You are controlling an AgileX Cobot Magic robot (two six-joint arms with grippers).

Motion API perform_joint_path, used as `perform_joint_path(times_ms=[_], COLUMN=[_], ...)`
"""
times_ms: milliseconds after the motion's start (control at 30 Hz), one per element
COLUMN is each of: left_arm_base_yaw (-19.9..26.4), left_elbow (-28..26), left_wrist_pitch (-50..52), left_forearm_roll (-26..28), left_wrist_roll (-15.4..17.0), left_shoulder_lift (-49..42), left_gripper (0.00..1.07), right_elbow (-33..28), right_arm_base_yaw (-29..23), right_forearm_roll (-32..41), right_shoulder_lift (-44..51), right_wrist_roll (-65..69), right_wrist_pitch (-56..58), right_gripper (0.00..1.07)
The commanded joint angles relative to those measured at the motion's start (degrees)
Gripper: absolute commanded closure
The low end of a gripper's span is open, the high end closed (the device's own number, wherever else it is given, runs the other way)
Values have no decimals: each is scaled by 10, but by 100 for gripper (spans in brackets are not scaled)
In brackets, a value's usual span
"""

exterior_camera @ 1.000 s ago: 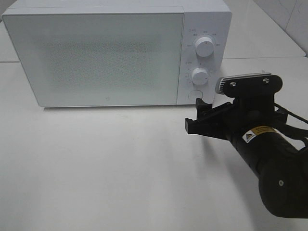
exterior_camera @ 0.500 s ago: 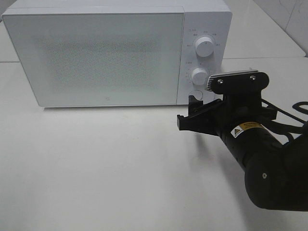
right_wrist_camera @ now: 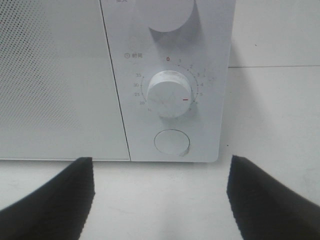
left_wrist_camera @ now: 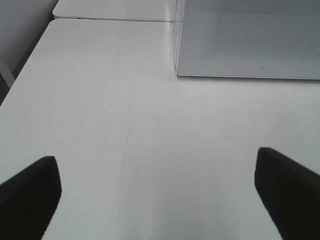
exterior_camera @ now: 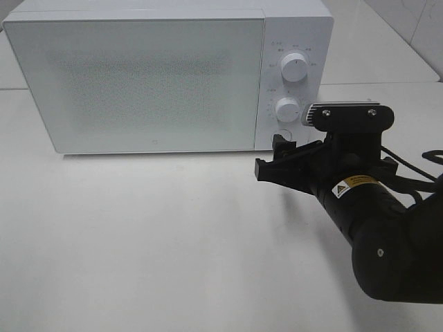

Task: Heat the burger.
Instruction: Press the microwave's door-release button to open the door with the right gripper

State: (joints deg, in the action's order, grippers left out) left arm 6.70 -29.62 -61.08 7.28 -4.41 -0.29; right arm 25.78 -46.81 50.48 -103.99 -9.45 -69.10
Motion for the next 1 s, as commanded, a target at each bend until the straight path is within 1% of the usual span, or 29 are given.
perform_joint_path(times_ms=[33, 100, 133, 233, 300, 333, 367, 400, 433, 467, 500, 533, 567, 600, 633, 733, 800, 833, 900, 933, 967, 1000], left_arm_base_yaw=[2, 2, 2, 2, 2, 2, 2, 2, 2, 2, 2, 2, 2, 2, 2, 2, 2, 2, 2, 2, 2, 2], left_elbow=[1, 1, 1, 1, 1, 1, 1, 1, 1, 1, 1, 1, 1, 1, 1, 1, 1, 1, 1, 1, 1, 1], left_wrist_pitch=[-2, -2, -2, -2, -2, -2, -2, -2, -2, -2, -2, -2, -2, -2, -2, -2, -2, -2, -2, -2, -2, -2], left_forearm_roll=[3, 3, 3, 3, 3, 3, 3, 3, 3, 3, 3, 3, 3, 3, 3, 3, 3, 3, 3, 3, 3, 3], left_wrist_roll=[3, 3, 3, 3, 3, 3, 3, 3, 3, 3, 3, 3, 3, 3, 3, 3, 3, 3, 3, 3, 3, 3], left_shoulder_lift=[-11, -11, -11, -11, -11, -11, -11, -11, -11, -11, -11, -11, -11, -11, -11, -11, -11, -11, -11, -11, -11, -11], left_gripper=[9, 9, 9, 9, 9, 9, 9, 9, 9, 9, 9, 9, 9, 9, 9, 9, 9, 9, 9, 9, 9, 9], right_elbow=[5, 5, 5, 5, 5, 5, 5, 5, 5, 5, 5, 5, 5, 5, 5, 5, 5, 5, 5, 5, 5, 5], right_arm_base_yaw=[-2, -2, -2, -2, -2, -2, -2, -2, -2, -2, -2, -2, -2, -2, -2, -2, -2, -2, -2, -2, -2, -2], right_forearm_roll=[0, 0, 0, 0, 0, 0, 0, 0, -1, -1, -1, -1, -1, -1, -1, -2, -2, -2, -2, -2, -2, -1], right_shoulder_lift=[0, 0, 0, 0, 0, 0, 0, 0, 0, 0, 0, 0, 0, 0, 0, 0, 0, 0, 0, 0, 0, 0], right_wrist_roll=[72, 95, 142, 172, 292, 292, 357, 357, 393, 458, 458, 525, 525, 549, 600, 624, 711, 711, 768, 768, 784, 806], right_wrist_pitch=[-59, -59, -59, -58, -45, -45, -34, -34, -29, -23, -23, -16, -16, -13, -11, -9, 1, 1, 2, 2, 2, 2], right_gripper=[40, 41, 45, 47, 56, 56, 58, 58, 62, 65, 65, 68, 68, 72, 77, 79, 84, 84, 88, 88, 89, 93])
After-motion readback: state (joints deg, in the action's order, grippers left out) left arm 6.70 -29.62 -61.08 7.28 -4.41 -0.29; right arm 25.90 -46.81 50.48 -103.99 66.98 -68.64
